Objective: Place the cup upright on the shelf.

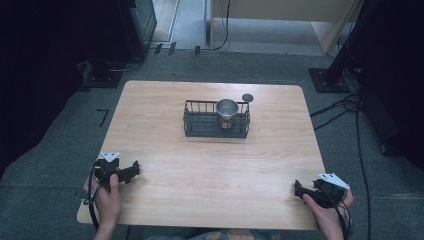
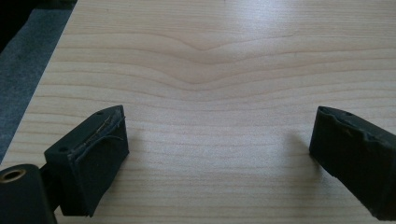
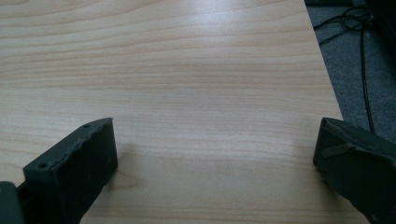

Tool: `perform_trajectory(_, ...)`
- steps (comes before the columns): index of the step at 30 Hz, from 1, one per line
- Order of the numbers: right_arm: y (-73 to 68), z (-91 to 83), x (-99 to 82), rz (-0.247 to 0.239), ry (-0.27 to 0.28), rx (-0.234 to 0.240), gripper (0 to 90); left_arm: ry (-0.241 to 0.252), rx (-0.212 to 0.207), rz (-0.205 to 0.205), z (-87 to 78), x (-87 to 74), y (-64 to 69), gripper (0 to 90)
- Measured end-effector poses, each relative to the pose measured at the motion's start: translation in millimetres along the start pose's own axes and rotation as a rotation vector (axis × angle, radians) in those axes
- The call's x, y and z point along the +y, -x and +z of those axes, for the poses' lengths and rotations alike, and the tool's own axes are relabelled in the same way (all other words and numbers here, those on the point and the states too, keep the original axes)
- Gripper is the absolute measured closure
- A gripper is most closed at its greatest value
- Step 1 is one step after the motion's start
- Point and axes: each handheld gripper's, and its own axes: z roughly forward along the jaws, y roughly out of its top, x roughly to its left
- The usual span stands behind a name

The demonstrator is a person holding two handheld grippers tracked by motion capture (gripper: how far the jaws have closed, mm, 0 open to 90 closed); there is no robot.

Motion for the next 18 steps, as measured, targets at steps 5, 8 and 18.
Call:
perform_trajectory(5, 0.8, -0.4, -0.5, -0.011, -0.001, 0.007, 0.0, 0.000, 0.000, 0.000, 0.0, 0.0, 0.0, 4.8)
perform_trajectory(8, 0.1, -0.6, -0.6, -0.016, 0.004, 0.012, 0.9, 0.000, 0.000, 0.000, 0.0, 0.0, 0.0, 4.8)
perform_trajectory(18, 0.0, -0.6, -0.6, -0.017, 0.004, 0.013, 0.9, 0.000, 0.000, 0.000, 0.0, 0.0, 0.0, 4.8)
